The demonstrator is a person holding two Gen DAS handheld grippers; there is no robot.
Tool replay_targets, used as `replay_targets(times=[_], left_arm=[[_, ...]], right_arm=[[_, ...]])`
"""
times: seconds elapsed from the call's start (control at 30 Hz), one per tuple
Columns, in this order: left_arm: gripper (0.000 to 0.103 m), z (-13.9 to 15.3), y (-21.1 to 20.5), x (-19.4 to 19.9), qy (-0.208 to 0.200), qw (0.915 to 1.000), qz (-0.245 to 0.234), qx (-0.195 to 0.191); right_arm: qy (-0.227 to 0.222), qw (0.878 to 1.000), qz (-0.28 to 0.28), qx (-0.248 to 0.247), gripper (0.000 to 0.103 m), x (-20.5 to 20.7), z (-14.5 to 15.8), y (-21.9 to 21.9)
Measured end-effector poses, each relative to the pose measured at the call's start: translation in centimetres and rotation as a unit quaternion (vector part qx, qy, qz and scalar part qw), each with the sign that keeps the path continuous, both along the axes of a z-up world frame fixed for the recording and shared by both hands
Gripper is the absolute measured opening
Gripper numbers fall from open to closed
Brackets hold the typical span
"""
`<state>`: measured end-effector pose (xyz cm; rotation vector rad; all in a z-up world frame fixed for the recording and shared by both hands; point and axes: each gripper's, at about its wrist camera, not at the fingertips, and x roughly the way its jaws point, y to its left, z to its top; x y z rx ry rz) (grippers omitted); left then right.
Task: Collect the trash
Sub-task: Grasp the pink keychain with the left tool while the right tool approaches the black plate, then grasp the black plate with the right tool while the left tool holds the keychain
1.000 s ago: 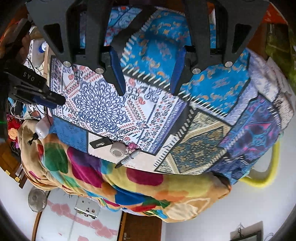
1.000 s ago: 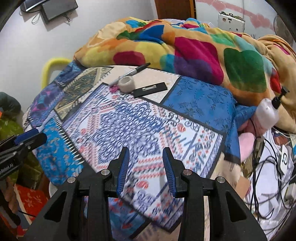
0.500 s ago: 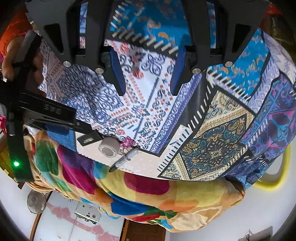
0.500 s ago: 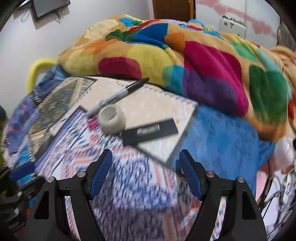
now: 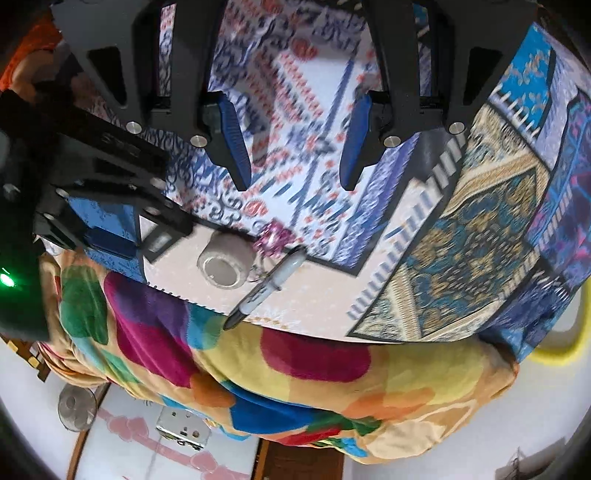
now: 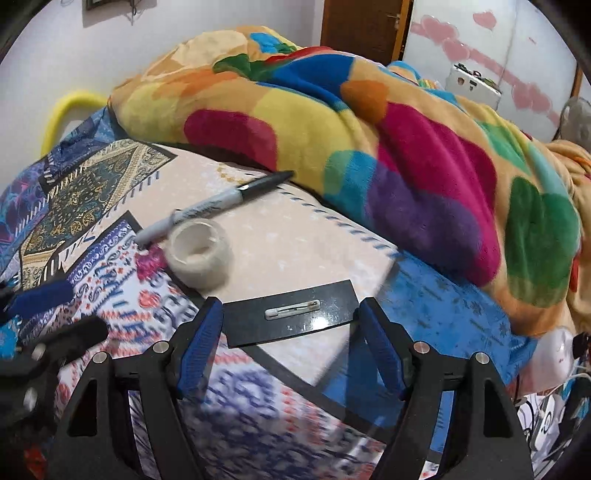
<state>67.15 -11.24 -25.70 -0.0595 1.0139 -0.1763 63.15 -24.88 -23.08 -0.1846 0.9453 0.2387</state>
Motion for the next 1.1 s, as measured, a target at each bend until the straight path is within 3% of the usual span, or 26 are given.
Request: replay_targets(times=[0.23, 0.4, 0.5, 0.6, 0.83, 0.93, 1.1], left_arm=[[0.049, -0.7, -1.3, 2.6, -0.01, 0.9999, -0.001, 0.008], [0.048, -0.8, -1.8, 3.7, -0.026, 0.9996, 0.011, 0.006], [0.029, -0.9, -2.5, 3.7, -0.039, 0.9987, 0.014, 0.031], [0.029, -1.0, -2.6, 3.5, -0.042, 0.9985, 0.01, 0.035], [0.029, -0.8, -1.5, 0.5, -0.035, 0.9992, -0.009, 0.018], [0.029, -0.8, -1.0, -1.5, -0.034, 0.9992, -0.016, 0.015], [0.029, -0.8, -0.2, -4.5, -0.028, 0.9994, -0.021, 0.0]], right_arm=[[0.01, 1.0, -0.006, 0.011, 0.073, -0.9, 0.1, -4.3], [0.027, 0.998, 0.002, 0.048, 0.073, -1.0, 0.4, -5.0], [0.028, 0.997, -0.011, 0.07, 0.073, -0.5, 0.4, -4.8], [0.019, 0.997, -0.027, 0.069, 0.073, 0.0, 0.2, -4.2], [0.004, 0.999, -0.01, 0.033, 0.072, -1.5, -0.1, -4.0], [0.003, 1.0, 0.003, 0.024, 0.066, -2.8, 0.0, -4.8], [0.031, 0.998, 0.006, 0.045, 0.065, -4.7, 0.5, -7.1]])
